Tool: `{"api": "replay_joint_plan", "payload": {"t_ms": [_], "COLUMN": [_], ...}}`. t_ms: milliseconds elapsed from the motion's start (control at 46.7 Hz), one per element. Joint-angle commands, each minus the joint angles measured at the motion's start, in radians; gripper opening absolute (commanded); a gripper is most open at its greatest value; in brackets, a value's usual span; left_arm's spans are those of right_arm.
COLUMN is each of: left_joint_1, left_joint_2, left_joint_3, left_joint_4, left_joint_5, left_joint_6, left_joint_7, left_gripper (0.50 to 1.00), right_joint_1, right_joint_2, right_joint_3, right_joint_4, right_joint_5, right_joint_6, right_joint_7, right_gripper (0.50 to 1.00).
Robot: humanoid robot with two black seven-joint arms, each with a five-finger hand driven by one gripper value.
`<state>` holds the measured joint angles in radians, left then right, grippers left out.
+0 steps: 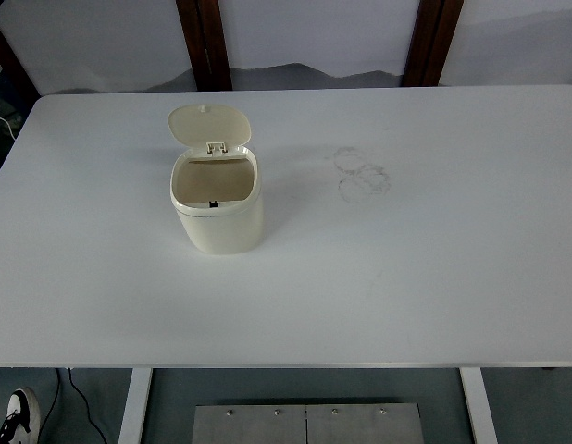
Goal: Open trash can
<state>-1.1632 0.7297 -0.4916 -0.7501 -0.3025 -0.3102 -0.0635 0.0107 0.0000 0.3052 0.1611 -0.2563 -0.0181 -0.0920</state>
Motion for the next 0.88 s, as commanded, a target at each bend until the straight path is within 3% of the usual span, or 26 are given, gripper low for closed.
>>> {"api": "replay_joint_plan", "payload": {"t_ms": [0,236,857], "left_joint_1": [0.048,0.143,0.192], "left_joint_2": [-0.019,-0.052,-0.052], "left_joint_3": [-0.042,-0.133,-0.133], "left_joint_4": [0.015,0.055,0.057], "left_joint_5": [0.0,-0.001,0.003], "left_joint_6": [0.002,0.003,-0.001], "left_joint_7": [0.001,0.001,0.001], "left_gripper": [1.0,1.0,1.0], "right_joint_1": [0.0,0.0,0.0], "right_joint_2": [0.0,0.0,0.0], "right_joint_3": [0.0,0.0,0.0], "right_joint_4": [0.0,0.0,0.0], "right_joint_5": [0.0,0.0,-0.003], "right_joint_6": [0.0,0.0,0.0], "right_joint_7": [0.0,0.0,0.0], "right_gripper": [0.995,0.995,0.995]}}
